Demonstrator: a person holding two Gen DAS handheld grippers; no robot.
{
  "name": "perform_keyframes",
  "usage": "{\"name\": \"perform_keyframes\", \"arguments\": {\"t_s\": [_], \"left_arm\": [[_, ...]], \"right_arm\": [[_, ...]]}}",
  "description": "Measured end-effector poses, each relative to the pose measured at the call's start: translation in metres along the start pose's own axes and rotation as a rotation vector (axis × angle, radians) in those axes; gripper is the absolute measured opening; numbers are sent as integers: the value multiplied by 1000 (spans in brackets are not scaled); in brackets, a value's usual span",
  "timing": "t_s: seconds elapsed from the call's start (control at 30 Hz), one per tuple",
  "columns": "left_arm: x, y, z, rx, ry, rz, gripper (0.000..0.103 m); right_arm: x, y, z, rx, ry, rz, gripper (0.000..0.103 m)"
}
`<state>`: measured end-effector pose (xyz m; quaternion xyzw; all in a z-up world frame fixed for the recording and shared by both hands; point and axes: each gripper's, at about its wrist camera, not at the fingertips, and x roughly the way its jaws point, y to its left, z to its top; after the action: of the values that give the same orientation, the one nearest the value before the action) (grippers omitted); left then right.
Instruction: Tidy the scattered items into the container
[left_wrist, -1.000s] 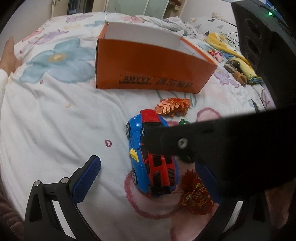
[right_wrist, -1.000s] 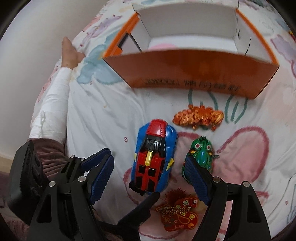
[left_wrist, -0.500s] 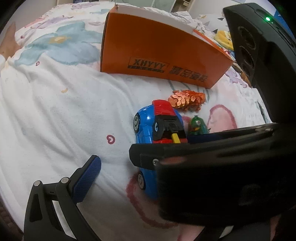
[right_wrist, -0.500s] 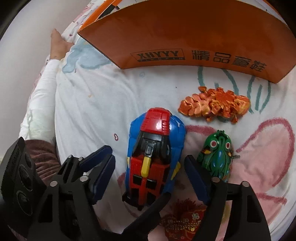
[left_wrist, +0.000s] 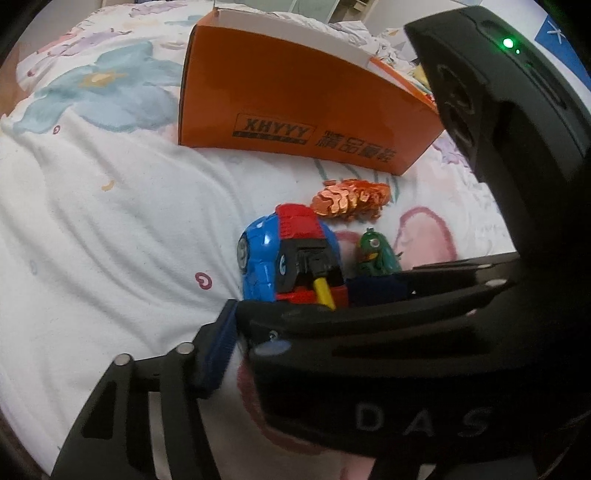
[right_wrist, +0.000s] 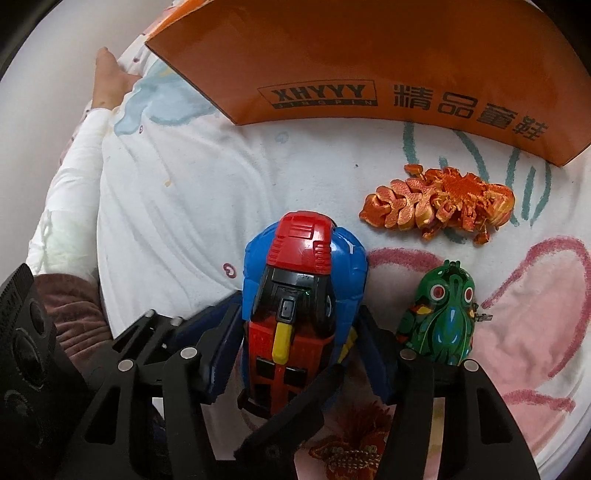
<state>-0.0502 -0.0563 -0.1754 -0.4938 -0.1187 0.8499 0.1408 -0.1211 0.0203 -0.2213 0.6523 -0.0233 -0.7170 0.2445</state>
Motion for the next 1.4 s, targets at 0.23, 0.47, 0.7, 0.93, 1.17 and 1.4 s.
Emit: {"name": "perform_keyframes", "arguments": {"t_s": [0.23, 0.47, 0.7, 0.93, 1.17, 1.4], "left_arm": [[-5, -2, -5, 12, 1, -5, 55], [-8, -1, -11, 23, 18, 28, 69], [-11, 5, -19, 42, 18, 78, 93], [-2, 15, -14, -9, 4, 47, 103], [-9, 21, -18, 0, -3, 7, 91], [-33, 16, -17, 42, -33, -64, 53]], "right_arm": [[-5, 4, -1, 10, -13, 11, 58], [-8, 4, -4, 22, -13, 32, 57], [-7, 3, -5, 22, -11, 36, 57], [-9, -2, -5, 26, -9, 63, 57], [-12, -2, -7, 20, -7, 93, 58], [-25, 11, -5, -23, -38, 75, 58]]}}
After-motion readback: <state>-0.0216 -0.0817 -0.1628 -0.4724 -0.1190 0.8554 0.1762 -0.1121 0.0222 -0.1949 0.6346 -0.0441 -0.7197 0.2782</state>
